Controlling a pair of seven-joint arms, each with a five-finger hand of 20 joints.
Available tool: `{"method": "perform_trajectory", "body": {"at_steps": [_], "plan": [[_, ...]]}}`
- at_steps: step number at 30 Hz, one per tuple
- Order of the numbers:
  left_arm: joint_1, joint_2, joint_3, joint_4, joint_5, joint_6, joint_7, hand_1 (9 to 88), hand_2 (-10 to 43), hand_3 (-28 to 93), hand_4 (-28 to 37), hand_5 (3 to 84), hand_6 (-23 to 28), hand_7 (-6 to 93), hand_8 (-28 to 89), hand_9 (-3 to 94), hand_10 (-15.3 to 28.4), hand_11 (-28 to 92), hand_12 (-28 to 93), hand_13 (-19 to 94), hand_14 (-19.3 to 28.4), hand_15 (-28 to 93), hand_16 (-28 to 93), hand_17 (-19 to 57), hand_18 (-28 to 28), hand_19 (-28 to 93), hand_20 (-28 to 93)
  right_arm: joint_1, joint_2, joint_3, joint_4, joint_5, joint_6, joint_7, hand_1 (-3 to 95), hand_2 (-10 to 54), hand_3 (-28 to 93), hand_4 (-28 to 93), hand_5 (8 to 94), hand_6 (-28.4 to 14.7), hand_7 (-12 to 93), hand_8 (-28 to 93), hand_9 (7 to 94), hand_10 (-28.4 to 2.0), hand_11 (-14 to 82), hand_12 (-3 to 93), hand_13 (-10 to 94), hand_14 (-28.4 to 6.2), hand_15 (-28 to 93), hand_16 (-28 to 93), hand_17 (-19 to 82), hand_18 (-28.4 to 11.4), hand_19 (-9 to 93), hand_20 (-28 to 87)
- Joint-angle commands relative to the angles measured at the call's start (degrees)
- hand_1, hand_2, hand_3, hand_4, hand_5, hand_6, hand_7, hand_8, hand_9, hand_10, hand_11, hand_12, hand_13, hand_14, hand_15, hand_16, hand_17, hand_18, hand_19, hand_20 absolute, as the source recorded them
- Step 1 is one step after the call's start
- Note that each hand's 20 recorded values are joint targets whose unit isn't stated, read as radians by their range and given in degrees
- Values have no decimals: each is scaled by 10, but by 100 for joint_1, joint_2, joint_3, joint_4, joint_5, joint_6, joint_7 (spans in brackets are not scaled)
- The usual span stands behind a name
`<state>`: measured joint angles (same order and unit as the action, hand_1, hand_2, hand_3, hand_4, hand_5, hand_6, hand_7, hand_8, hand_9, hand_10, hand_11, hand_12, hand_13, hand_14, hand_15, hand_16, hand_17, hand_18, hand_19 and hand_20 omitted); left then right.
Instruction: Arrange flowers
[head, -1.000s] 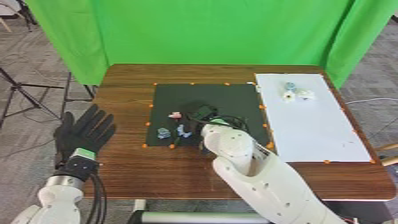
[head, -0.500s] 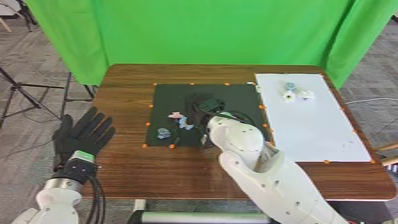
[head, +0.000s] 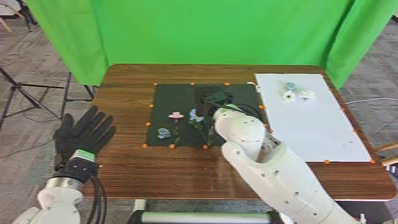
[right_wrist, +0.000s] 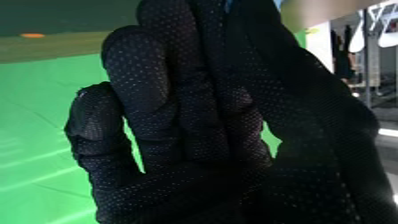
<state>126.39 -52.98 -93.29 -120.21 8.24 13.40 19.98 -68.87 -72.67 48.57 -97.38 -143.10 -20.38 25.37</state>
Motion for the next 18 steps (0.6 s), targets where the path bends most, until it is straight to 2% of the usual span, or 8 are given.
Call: {"method": "perform_trajectory", "body": {"at_steps": [1, 4, 5, 9, 15, 18], "plan": [[27, -19, -4, -10, -10, -1, 23, 248, 151, 708, -283, 367, 63, 156, -105, 330, 128, 199, 87, 237, 140, 351, -90, -52, 130, 340, 83, -59, -12, -1, 4, 0, -173, 60, 566, -95, 714, -283, 768, -26, 311, 115, 867, -95, 115, 442, 696, -87, 540, 402, 348, -237, 871, 411], [33, -15, -6, -5, 10, 6, 32, 248, 151, 708, -283, 368, 64, 157, -104, 329, 128, 199, 87, 237, 140, 351, -89, -52, 130, 340, 83, -46, 8, -23, -9, 35, -140, 69, 550, -95, 694, -283, 744, -24, 313, 90, 848, -93, 118, 432, 686, -92, 545, 388, 344, -237, 872, 405], [49, -34, -25, -10, 69, 19, -29, 251, 150, 709, -283, 368, 63, 158, -104, 330, 128, 200, 88, 237, 139, 351, -89, -52, 130, 340, 83, -79, -5, 5, -11, 6, -175, 45, 546, -95, 690, -283, 739, -24, 313, 84, 844, -92, 118, 429, 681, -95, 545, 383, 343, -236, 870, 403], [31, -35, -25, -11, 54, 17, -20, 273, 144, 711, -283, 368, 62, 163, -104, 329, 127, 202, 89, 238, 138, 355, -89, -52, 130, 342, 82, -79, 10, 20, -46, 44, -212, 73, 535, -95, 689, -283, 722, -27, 298, 63, 825, -95, 112, 404, 673, -94, 536, 366, 335, -234, 852, 391], [35, -35, -17, -9, 32, 14, -6, 285, 120, 712, -283, 367, 63, 167, -106, 328, 125, 205, 90, 237, 136, 354, -91, -51, 130, 343, 81, -124, -5, 71, -72, -32, -274, 64, 491, -95, 727, -283, 697, -29, 252, 33, 787, -107, 168, 343, 668, -100, 540, 336, 331, -235, 852, 380], [56, -23, -17, -27, 19, 13, 20, 287, 115, 713, -283, 365, 64, 167, -107, 326, 125, 205, 90, 234, 136, 352, -91, -51, 129, 343, 80, -180, 9, 231, -223, 54, -350, 129, 471, -95, 748, -283, 681, -25, 228, -38, 760, -116, 201, 303, 666, -103, 550, 312, 330, -236, 853, 378]]}}
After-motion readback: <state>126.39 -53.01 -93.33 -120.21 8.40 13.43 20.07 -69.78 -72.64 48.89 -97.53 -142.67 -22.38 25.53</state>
